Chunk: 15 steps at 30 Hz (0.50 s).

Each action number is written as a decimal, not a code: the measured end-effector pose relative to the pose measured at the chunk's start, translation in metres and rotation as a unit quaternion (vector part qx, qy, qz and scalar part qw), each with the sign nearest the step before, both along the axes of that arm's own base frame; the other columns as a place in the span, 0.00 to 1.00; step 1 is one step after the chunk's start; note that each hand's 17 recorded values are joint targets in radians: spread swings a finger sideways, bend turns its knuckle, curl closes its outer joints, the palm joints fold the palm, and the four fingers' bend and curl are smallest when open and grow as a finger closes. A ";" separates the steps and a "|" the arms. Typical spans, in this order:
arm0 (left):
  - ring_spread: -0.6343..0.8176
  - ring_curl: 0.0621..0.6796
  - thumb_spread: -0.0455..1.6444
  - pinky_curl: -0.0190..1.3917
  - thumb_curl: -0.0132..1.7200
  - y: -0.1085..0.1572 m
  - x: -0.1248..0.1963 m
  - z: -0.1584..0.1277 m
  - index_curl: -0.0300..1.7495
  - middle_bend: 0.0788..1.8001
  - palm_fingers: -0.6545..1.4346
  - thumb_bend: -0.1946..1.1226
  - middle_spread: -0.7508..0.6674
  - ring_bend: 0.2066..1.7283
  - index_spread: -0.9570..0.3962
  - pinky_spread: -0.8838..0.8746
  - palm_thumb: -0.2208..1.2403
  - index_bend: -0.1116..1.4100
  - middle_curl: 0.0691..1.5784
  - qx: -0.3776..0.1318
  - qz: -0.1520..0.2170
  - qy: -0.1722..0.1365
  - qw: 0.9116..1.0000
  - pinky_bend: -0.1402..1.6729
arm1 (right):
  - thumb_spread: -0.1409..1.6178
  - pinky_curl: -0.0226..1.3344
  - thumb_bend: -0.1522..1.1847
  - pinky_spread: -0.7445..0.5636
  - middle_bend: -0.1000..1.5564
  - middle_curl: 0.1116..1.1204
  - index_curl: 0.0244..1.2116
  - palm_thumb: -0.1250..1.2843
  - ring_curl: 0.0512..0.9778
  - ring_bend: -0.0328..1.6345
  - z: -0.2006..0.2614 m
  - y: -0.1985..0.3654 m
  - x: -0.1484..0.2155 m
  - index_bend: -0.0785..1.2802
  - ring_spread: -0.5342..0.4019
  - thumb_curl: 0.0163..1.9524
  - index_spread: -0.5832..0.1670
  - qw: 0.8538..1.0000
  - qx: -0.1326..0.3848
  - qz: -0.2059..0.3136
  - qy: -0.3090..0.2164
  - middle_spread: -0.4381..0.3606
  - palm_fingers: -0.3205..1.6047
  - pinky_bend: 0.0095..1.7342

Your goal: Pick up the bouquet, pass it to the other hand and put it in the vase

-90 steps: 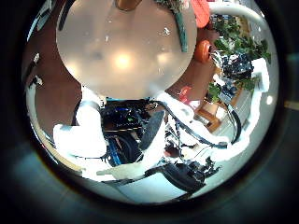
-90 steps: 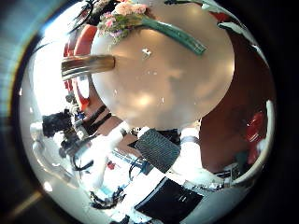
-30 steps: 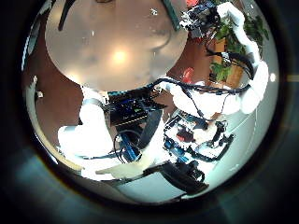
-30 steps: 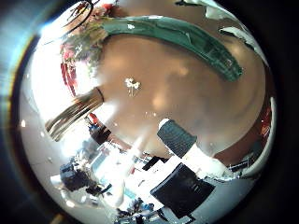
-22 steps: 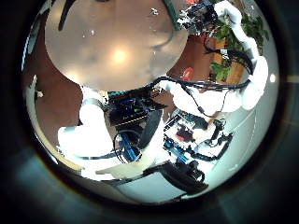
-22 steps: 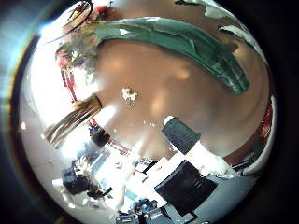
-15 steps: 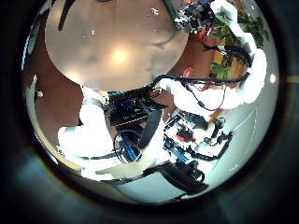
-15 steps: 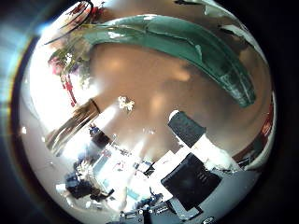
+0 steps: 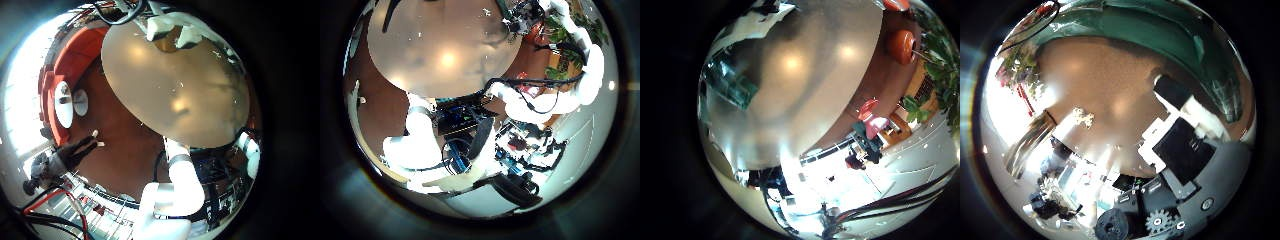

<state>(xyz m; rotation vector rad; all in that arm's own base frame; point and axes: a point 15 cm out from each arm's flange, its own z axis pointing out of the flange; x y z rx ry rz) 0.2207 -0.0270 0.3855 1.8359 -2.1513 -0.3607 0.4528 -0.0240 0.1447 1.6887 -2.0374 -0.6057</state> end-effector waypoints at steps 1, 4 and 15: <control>0.78 0.17 0.70 0.21 0.16 0.000 0.001 0.000 0.24 0.06 0.43 0.13 0.71 0.18 0.66 0.79 0.22 0.20 0.17 0.000 0.000 0.000 1.000 0.18 | 0.64 0.14 0.10 0.25 0.49 0.54 0.36 0.66 0.46 0.72 0.001 0.000 0.004 0.23 0.24 0.24 0.30 1.000 -0.002 0.002 -0.003 0.23 0.54 0.62; 0.78 0.17 0.70 0.21 0.16 0.001 0.002 0.000 0.24 0.06 0.43 0.13 0.71 0.18 0.66 0.79 0.22 0.20 0.17 0.001 0.000 0.000 1.000 0.18 | 0.64 0.19 0.10 0.24 0.52 0.61 0.41 0.68 0.50 0.76 0.003 0.001 0.001 0.29 0.22 0.25 0.20 1.000 0.002 -0.001 -0.008 0.16 0.64 0.72; 0.78 0.17 0.70 0.21 0.16 0.002 0.004 0.001 0.24 0.06 0.43 0.13 0.71 0.18 0.66 0.79 0.22 0.20 0.17 0.000 0.001 -0.001 1.000 0.18 | 0.60 0.33 0.10 0.37 0.68 0.88 0.75 0.77 0.65 0.81 0.026 0.000 0.009 0.68 0.27 0.27 0.08 0.999 -0.001 0.000 -0.033 0.09 0.76 0.86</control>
